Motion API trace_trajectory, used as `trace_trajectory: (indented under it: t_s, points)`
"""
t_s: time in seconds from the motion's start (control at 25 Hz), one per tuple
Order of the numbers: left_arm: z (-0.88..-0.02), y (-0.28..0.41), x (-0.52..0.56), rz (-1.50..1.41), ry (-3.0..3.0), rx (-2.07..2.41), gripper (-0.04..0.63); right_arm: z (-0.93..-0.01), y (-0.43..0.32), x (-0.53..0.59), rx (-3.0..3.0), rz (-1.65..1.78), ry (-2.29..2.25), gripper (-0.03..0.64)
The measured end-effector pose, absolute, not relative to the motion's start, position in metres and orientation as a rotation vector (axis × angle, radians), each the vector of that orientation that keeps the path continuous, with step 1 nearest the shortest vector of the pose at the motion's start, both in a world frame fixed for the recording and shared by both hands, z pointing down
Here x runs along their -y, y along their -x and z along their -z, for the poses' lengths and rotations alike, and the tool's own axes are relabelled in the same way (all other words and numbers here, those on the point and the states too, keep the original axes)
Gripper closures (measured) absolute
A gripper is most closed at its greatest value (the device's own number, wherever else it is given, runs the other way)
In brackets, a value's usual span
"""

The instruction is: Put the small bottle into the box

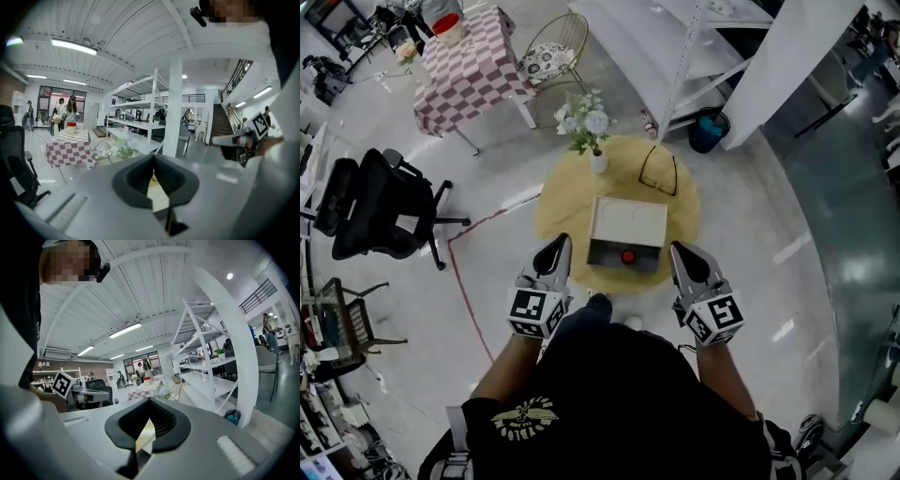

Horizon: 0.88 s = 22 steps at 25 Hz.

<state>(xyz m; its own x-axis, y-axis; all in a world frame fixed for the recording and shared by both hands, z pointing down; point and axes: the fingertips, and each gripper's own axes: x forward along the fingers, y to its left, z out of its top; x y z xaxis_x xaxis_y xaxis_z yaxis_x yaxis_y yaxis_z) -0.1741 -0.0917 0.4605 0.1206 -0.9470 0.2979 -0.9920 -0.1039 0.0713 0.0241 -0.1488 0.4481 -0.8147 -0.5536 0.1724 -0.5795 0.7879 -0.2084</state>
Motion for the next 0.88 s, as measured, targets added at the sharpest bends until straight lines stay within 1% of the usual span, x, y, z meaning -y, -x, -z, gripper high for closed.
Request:
trace_trajectory:
  t_s: [0.2, 0.32, 0.44, 0.56, 0.6, 0.68, 0.72, 0.8, 0.88]
  points:
    - [-0.478, 0.202, 0.119, -0.285, -2.134, 1.878, 0.595, -0.470, -0.001, 0.173, 2.816, -0.434, -0.921, 0.611]
    - [-0.496, 0.206, 0.137, -0.329, -2.136, 1.810, 0.595, -0.492, 0.009, 0.186, 2.757, -0.451, -0.925, 0.611]
    - [-0.529, 0.203, 0.154, -0.391, -2.144, 1.712, 0.595, -0.535, 0.021, 0.189, 2.661, -0.454, -0.885, 0.611]
    - [-0.565, 0.194, 0.163, -0.457, -2.140, 1.599, 0.595, -0.593, 0.033, 0.175, 2.518, -0.456, -0.745, 0.611]
    - [-0.574, 0.189, 0.164, -0.469, -2.139, 1.563, 0.595, -0.614, 0.037, 0.166, 2.467, -0.451, -0.674, 0.595]
    - [-0.584, 0.181, 0.168, -0.482, -2.151, 1.504, 0.595, -0.653, 0.043, 0.148, 2.369, -0.402, -0.551, 0.501]
    - [-0.587, 0.179, 0.169, -0.489, -2.159, 1.482, 0.595, -0.670, 0.045, 0.142, 2.327, -0.361, -0.514, 0.488]
    - [-0.590, 0.179, 0.174, -0.505, -2.174, 1.454, 0.595, -0.700, 0.049, 0.134, 2.257, -0.290, -0.463, 0.484]
    - [-0.593, 0.183, 0.181, -0.516, -2.183, 1.445, 0.595, -0.726, 0.051, 0.130, 2.206, -0.269, -0.419, 0.455]
